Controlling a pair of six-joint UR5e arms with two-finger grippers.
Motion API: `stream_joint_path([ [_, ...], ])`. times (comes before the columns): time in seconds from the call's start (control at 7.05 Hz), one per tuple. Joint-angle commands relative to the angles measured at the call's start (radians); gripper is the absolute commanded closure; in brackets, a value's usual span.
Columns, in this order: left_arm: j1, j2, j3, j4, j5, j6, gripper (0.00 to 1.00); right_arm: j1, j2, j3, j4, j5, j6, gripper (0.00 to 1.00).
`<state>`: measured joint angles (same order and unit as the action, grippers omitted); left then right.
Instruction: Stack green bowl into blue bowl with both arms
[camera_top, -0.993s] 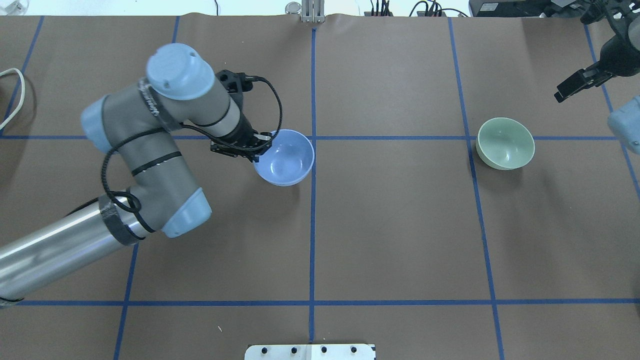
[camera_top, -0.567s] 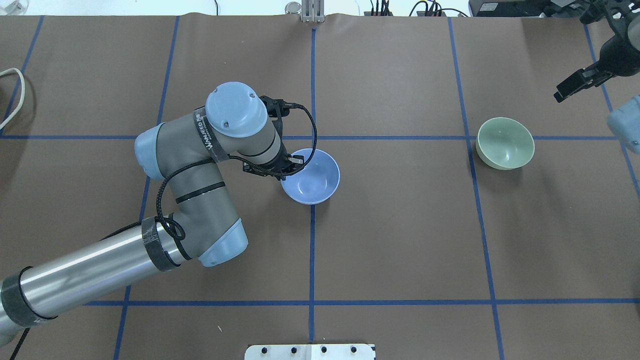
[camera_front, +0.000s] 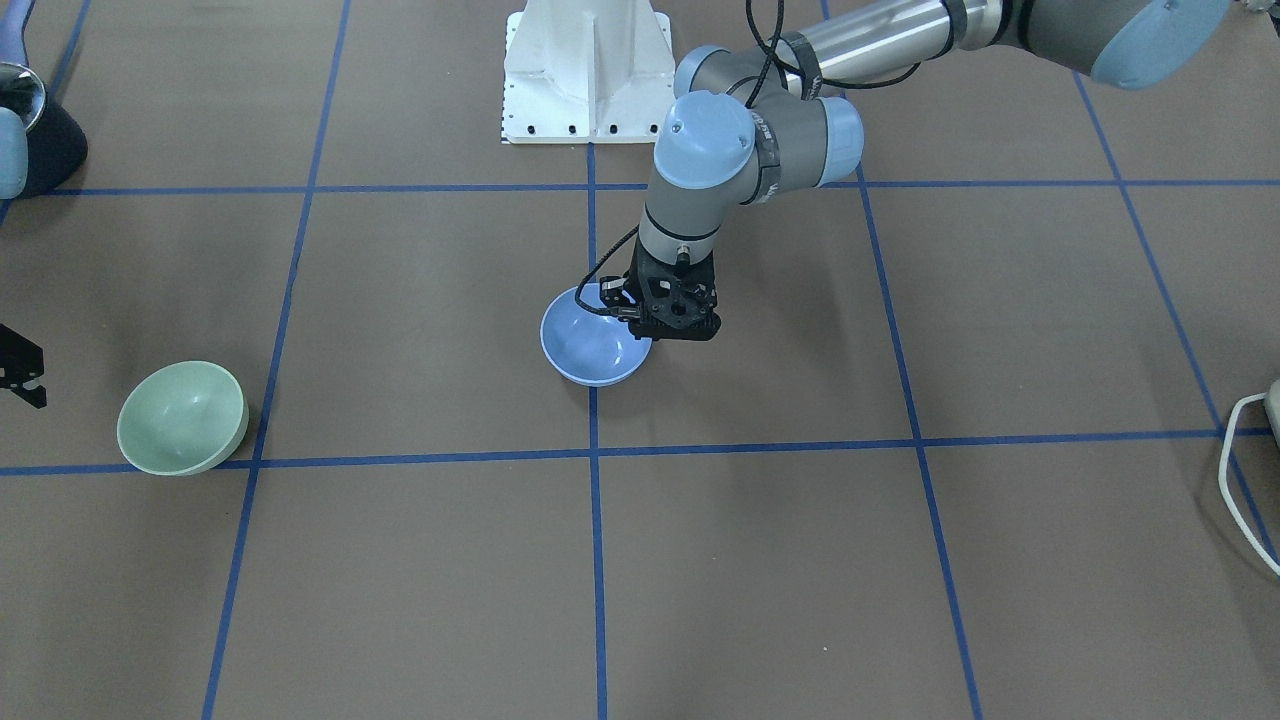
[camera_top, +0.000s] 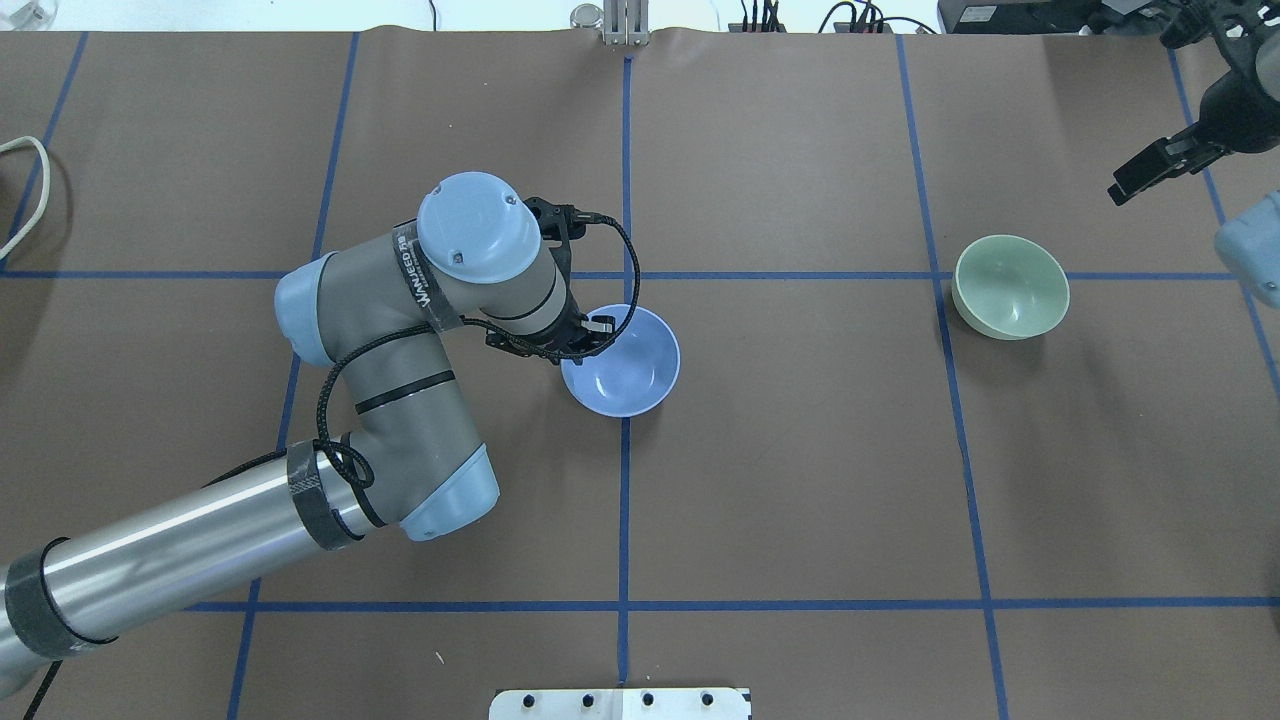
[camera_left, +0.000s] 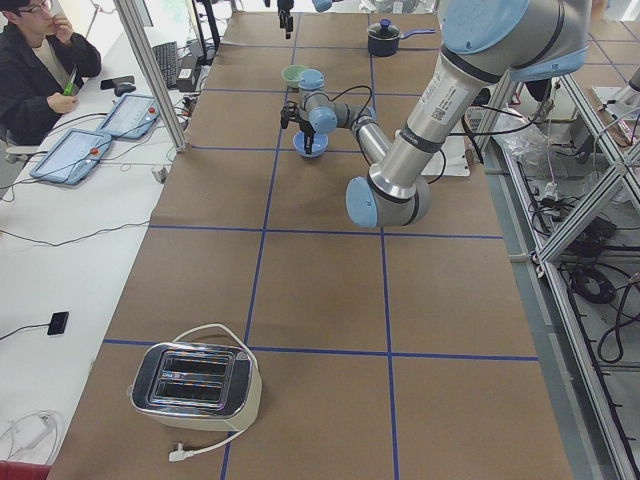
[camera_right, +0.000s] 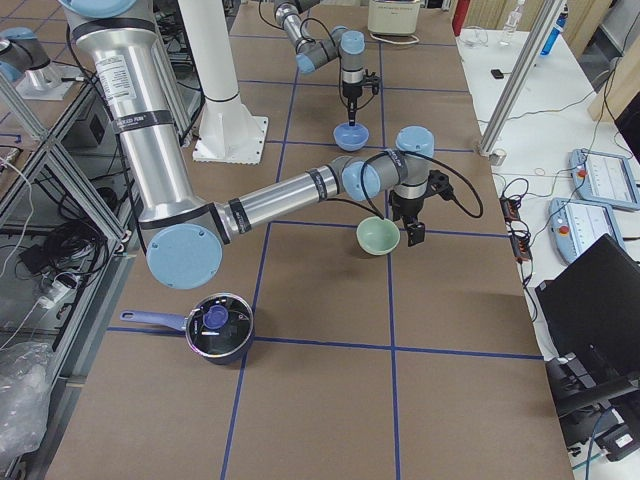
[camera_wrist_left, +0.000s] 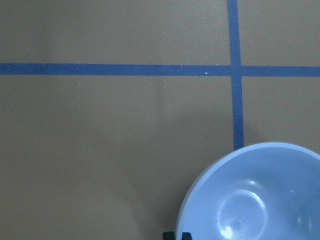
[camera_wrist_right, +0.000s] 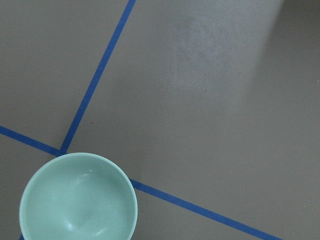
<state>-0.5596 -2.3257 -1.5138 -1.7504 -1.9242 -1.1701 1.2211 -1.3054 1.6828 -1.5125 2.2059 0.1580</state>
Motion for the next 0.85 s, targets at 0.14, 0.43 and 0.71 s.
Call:
stream_joint_path([
  [0.14, -0.107, 0.108, -0.142, 0.003, -0.042, 0.018, 0.02, 0.000, 0.000, -0.005, 0.000, 0.003, -0.002, 0.00],
  [0.43, -0.323, 0.262, -0.228, 0.044, -0.239, 0.286, 0.01, 0.000, -0.009, 0.000, 0.000, 0.006, -0.002, 0.00],
  [0.71, -0.528, 0.401, -0.262, 0.173, -0.327, 0.663, 0.01, 0.000, -0.023, 0.003, 0.024, 0.008, -0.002, 0.00],
])
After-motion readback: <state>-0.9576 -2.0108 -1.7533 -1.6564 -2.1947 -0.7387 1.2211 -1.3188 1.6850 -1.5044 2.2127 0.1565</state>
